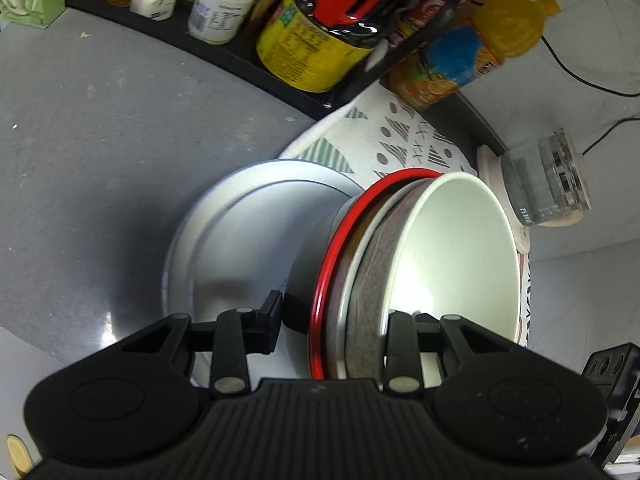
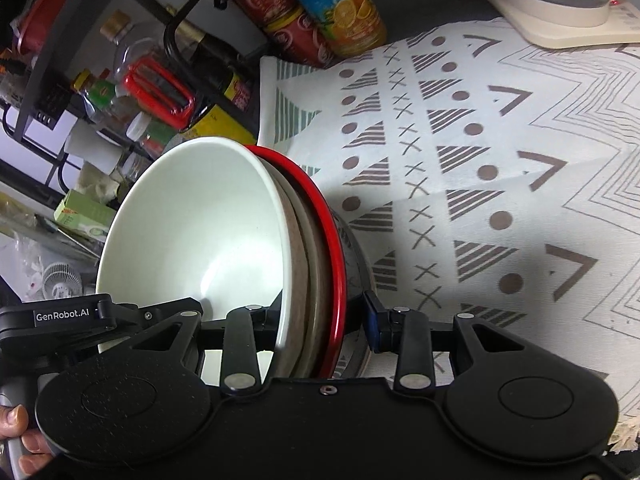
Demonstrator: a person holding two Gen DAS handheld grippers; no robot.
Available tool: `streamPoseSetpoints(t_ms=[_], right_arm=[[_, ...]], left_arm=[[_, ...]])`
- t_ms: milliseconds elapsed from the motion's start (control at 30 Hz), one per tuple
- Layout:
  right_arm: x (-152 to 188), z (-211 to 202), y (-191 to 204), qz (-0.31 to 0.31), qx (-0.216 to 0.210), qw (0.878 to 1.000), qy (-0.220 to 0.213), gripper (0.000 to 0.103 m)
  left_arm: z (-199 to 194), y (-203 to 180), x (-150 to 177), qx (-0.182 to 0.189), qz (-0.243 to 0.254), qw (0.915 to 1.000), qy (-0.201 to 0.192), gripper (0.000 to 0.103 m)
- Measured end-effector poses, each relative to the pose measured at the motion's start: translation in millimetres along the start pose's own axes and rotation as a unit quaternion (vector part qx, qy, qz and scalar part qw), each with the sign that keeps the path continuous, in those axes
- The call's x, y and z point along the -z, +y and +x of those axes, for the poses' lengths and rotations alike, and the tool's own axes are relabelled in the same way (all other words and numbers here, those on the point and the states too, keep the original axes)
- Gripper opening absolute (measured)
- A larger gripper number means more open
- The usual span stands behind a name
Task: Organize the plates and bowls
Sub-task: 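Lower the red bowl stack onto the 'BAKERY' plate with both grippers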
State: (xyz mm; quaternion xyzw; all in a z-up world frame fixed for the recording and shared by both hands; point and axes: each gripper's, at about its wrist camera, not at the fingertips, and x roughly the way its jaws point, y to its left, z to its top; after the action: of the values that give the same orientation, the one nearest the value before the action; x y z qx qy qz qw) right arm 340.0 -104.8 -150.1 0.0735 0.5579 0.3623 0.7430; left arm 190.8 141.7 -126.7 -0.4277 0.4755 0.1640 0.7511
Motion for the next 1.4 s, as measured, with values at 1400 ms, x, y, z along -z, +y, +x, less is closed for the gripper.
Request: streamPoseSetpoints(t_ms=[1400], right_arm=[[-7.0, -1.0, 14.7, -0.003, 0.012, 1.0, -0.014, 0.041]], left_arm=[[-18.3, 20.8, -17.4, 0.001, -0.017, 0.9991, -0.039, 0.035]])
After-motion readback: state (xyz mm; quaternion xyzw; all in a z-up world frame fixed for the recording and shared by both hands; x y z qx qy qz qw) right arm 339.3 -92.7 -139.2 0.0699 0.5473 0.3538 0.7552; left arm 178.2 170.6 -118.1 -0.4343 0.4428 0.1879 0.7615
